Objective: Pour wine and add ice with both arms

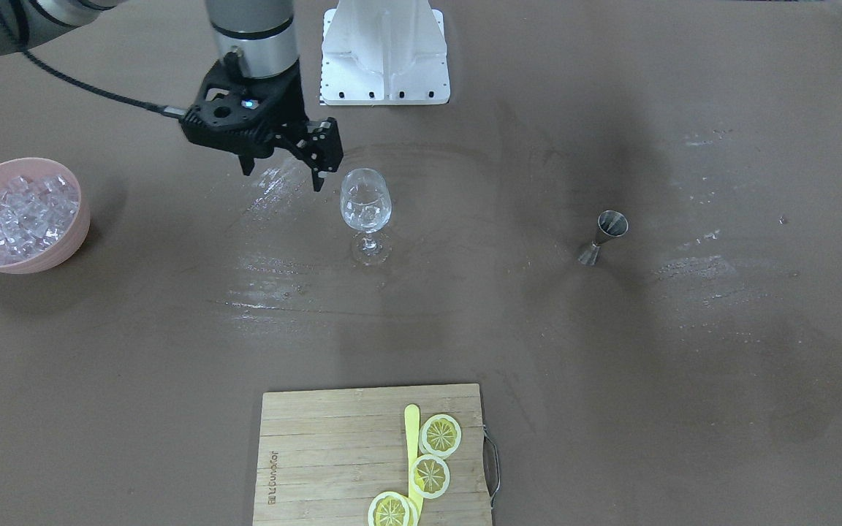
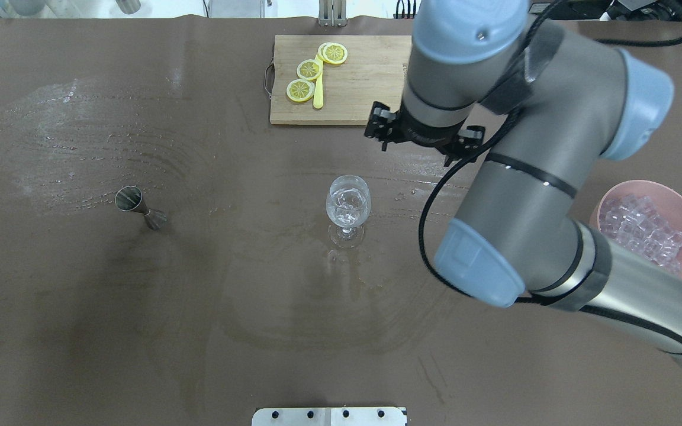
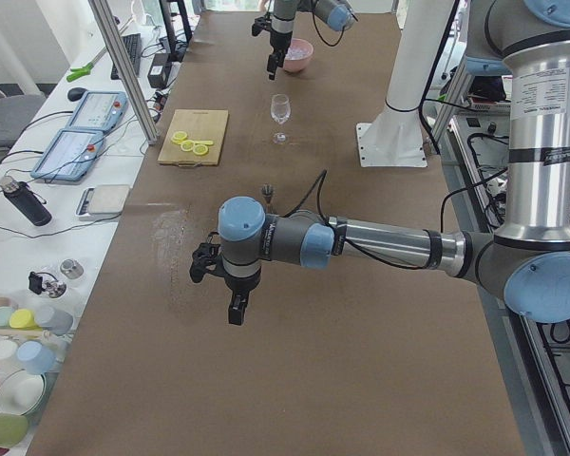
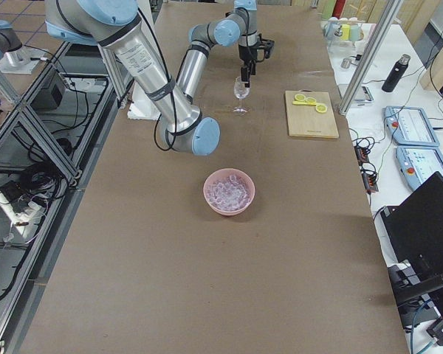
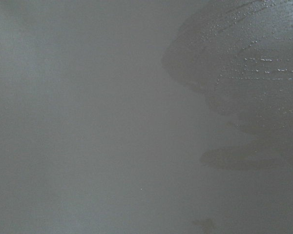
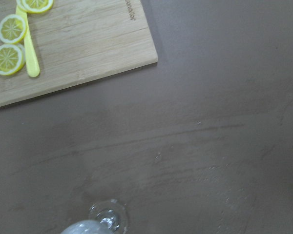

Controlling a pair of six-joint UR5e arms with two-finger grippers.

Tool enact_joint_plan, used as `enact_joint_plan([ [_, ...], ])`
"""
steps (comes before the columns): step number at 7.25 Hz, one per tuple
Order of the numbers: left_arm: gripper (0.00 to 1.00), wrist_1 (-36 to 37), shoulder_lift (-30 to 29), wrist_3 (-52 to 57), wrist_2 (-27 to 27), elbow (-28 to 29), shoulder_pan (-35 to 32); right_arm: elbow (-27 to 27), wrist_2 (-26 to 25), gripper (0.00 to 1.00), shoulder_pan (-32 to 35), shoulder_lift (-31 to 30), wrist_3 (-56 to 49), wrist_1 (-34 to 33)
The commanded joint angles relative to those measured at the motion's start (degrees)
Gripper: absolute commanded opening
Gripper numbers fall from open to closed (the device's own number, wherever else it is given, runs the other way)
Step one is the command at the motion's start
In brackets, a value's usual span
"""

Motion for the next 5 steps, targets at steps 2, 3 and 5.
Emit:
enact_joint_plan([
  [2, 0.99, 1.56, 2.66, -0.31, -0.78, -2.06, -0.23, 0.57, 11.87, 1.0, 16.44, -13.99, -24.86, 7.27],
  [3, 0.99, 1.39, 4.68, -0.31, -0.69, -3.98, -0.23, 0.57, 14.69, 1.0, 20.14, -17.78, -31.54, 8.26],
  [5, 0.99, 1.38, 4.87, -0.31, -0.69, -2.87, -0.32, 0.4, 15.95, 1.0, 26.92, -25.6, -46.74, 8.27],
])
